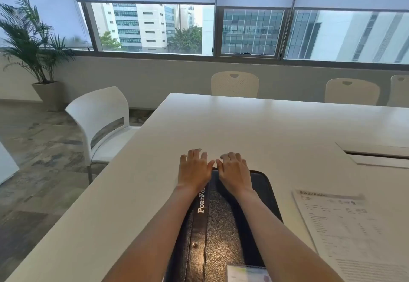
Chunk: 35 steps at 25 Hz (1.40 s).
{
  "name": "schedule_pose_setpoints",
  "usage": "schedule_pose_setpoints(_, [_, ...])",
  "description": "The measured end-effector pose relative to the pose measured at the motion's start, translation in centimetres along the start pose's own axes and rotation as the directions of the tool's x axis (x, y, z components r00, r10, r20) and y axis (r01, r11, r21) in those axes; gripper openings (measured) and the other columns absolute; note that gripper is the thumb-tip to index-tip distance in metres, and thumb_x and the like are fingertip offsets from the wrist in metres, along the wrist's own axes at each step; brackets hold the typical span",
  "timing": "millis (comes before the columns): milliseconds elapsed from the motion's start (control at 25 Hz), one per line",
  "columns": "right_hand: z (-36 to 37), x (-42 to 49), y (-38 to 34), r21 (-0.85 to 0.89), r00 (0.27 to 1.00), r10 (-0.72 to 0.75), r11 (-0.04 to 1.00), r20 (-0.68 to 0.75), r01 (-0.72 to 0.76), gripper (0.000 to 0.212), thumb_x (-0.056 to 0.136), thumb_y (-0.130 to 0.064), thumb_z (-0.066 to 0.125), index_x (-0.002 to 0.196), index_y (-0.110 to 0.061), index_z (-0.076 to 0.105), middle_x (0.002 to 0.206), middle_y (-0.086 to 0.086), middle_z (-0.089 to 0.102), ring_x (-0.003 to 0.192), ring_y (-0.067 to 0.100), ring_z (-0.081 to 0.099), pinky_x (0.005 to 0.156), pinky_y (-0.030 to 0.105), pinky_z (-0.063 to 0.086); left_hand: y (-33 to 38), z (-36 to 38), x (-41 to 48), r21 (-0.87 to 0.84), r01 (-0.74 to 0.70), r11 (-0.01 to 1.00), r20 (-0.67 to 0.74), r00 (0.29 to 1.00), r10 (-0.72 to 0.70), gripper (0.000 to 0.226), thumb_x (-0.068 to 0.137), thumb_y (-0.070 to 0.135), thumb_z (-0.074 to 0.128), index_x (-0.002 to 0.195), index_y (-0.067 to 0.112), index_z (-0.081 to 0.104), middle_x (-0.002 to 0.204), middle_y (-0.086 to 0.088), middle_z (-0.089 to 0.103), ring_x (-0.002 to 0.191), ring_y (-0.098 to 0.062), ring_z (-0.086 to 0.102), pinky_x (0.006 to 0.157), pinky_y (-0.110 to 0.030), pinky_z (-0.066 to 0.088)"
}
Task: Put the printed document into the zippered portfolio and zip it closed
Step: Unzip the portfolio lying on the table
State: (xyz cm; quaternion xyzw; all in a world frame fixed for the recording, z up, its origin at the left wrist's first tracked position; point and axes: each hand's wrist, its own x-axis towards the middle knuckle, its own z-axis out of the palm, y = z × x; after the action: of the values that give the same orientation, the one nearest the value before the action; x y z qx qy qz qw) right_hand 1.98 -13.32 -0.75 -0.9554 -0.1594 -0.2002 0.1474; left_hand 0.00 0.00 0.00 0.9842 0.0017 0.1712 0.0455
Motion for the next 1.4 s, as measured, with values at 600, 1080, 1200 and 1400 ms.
schedule_pose_setpoints(600, [3.0, 10.5, -6.1, 0.075, 0.660, 0.161, 0.947, 0.734, -0.313, 0.042, 0.069, -0.052, 0.073, 0.069, -0.015, 0.056, 0.072, -0.001, 0.060, 0.069, 0.016, 0.060, 0.069, 0.033, 0.052, -2.9, 1.6, -1.6, 0.014, 0.393, 0.919, 0.143, 0.909, -0.391, 0.100, 0.072, 0.090, 0.029, 0.126, 0.010, 0.055, 0.130, -0.010, 0.053, 0.124, -0.028, 0.043, 0.104, -0.051, 0.028])
schedule_pose_setpoints(1080, [3.0, 11.9, -7.8, -0.081, 0.495, 0.254, 0.936, 0.831, -0.343, 0.014, 0.070, -0.019, 0.058, 0.061, -0.009, 0.058, 0.060, 0.005, 0.059, 0.052, 0.021, 0.054, 0.059, 0.029, 0.044, -2.4, 1.8, -1.0, -0.119, 0.374, 0.920, 0.087, 0.927, -0.366, 0.042, 0.096, 0.039, 0.036, 0.122, 0.011, 0.056, 0.127, -0.008, 0.056, 0.121, -0.028, 0.045, 0.108, -0.053, 0.022])
schedule_pose_setpoints(1200, [2.3, 11.7, -7.3, -0.064, 0.483, 0.254, 0.925, 0.838, -0.375, 0.018, 0.076, -0.019, 0.059, 0.061, -0.009, 0.056, 0.062, 0.004, 0.057, 0.050, 0.018, 0.051, 0.053, 0.025, 0.042, -2.2, 1.8, -0.5, -0.159, 0.379, 0.912, 0.070, 0.925, -0.372, 0.034, 0.094, 0.024, 0.037, 0.121, 0.013, 0.056, 0.124, -0.007, 0.057, 0.120, -0.027, 0.045, 0.109, -0.052, 0.022])
schedule_pose_setpoints(1400, [2.4, 10.8, -6.7, 0.041, 0.631, 0.275, 0.898, 0.725, -0.439, 0.012, 0.072, -0.012, 0.060, 0.060, -0.009, 0.058, 0.063, 0.005, 0.060, 0.061, 0.021, 0.058, 0.067, 0.030, 0.051, -2.6, 2.4, 0.3, -0.089, 0.339, 0.937, 0.036, 0.941, -0.337, 0.033, 0.093, 0.023, 0.038, 0.117, 0.010, 0.057, 0.121, -0.009, 0.053, 0.119, -0.028, 0.042, 0.111, -0.051, 0.018])
